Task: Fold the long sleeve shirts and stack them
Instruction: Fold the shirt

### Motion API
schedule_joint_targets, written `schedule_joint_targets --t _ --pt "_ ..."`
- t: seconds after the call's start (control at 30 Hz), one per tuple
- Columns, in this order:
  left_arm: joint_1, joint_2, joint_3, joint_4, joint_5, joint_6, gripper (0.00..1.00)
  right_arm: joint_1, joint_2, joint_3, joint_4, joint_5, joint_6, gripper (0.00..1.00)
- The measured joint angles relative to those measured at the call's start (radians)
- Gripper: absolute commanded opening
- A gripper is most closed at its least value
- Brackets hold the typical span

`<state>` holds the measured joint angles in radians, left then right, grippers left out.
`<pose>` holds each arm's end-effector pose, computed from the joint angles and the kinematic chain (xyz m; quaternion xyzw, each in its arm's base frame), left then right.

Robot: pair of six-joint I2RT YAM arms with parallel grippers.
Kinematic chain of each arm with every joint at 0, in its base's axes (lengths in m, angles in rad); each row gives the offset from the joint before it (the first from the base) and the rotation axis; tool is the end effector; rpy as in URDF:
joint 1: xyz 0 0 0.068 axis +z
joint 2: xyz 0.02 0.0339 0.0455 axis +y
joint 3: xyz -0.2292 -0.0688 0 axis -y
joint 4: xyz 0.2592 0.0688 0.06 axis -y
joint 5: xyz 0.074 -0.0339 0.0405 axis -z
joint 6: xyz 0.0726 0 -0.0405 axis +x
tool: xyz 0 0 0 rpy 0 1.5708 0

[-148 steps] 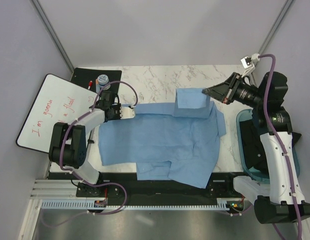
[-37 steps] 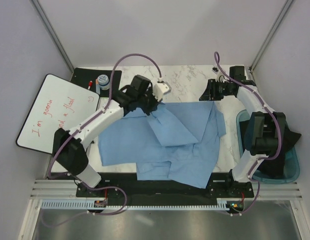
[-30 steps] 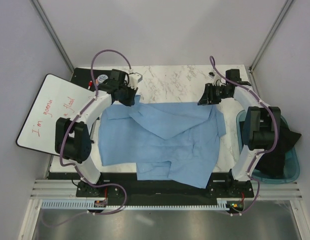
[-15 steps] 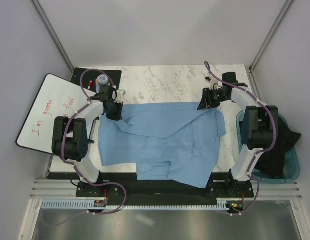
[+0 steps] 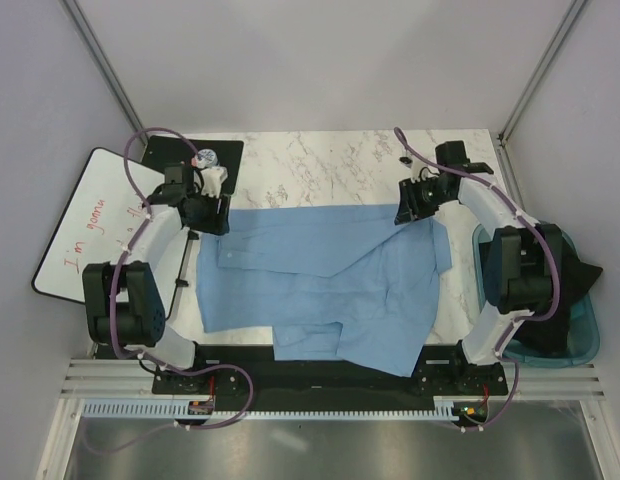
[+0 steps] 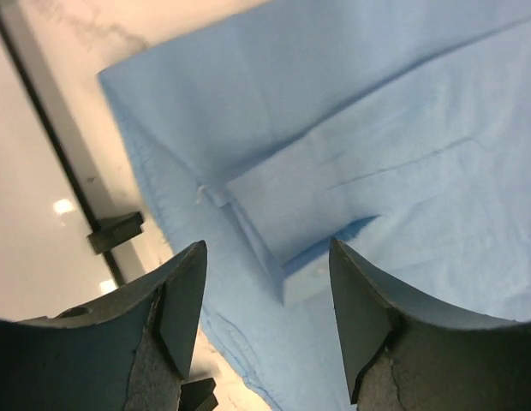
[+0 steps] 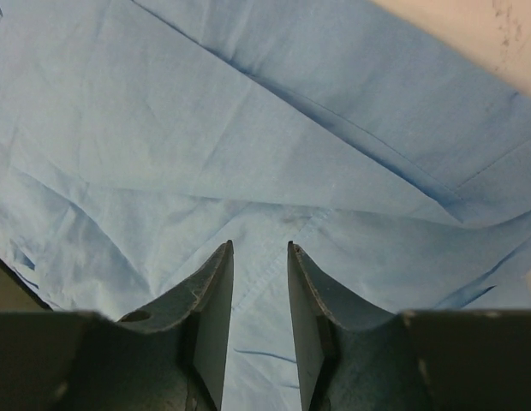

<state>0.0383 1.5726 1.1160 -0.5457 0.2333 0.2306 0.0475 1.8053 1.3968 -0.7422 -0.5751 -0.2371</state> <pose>0.3578 -0.0031 0.1604 0.1240 0.9458 -0.0734 0.2910 0.3877 0.0580 0.1653 -0.1915 0.9200 0.2572 0.2253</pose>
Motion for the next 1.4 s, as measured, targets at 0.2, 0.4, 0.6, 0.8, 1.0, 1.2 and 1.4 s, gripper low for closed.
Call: schedule_joint_targets --t 0.2,0.4,0.6,0.8,1.0,1.2,1.4 --pt "-0.156 -0.049 -0.061 -0.013 -0.019 0.102 0.59 0.095 -0.015 -0.003 -0.024 0.105 -0.031 0.34" --pt "-0.17 0.127 -0.091 -0.051 -0.053 0.109 0.54 0.098 0.127 -0.003 -0.019 0.216 -0.04 0.32" --pt "-0.169 0.256 0.055 -0.073 -0.075 0.109 0.5 0.094 0.248 0.093 -0.035 0.29 -0.037 0.31" --pt "-0.168 0.415 0.277 -0.063 -0.083 0.111 0.59 0.079 0.433 0.406 -0.021 0.345 -0.032 0.39" --pt "-0.165 0.323 0.261 -0.095 0.023 0.166 0.69 0.055 0.355 0.484 -0.117 0.243 -0.086 0.51" --pt "-0.166 -0.083 0.026 -0.204 0.169 0.301 0.73 0.066 -0.149 0.13 -0.286 0.122 -0.303 0.58" --pt "-0.172 -0.327 -0.23 -0.298 0.224 0.409 0.74 0.29 -0.587 -0.341 -0.377 0.155 -0.479 0.59"
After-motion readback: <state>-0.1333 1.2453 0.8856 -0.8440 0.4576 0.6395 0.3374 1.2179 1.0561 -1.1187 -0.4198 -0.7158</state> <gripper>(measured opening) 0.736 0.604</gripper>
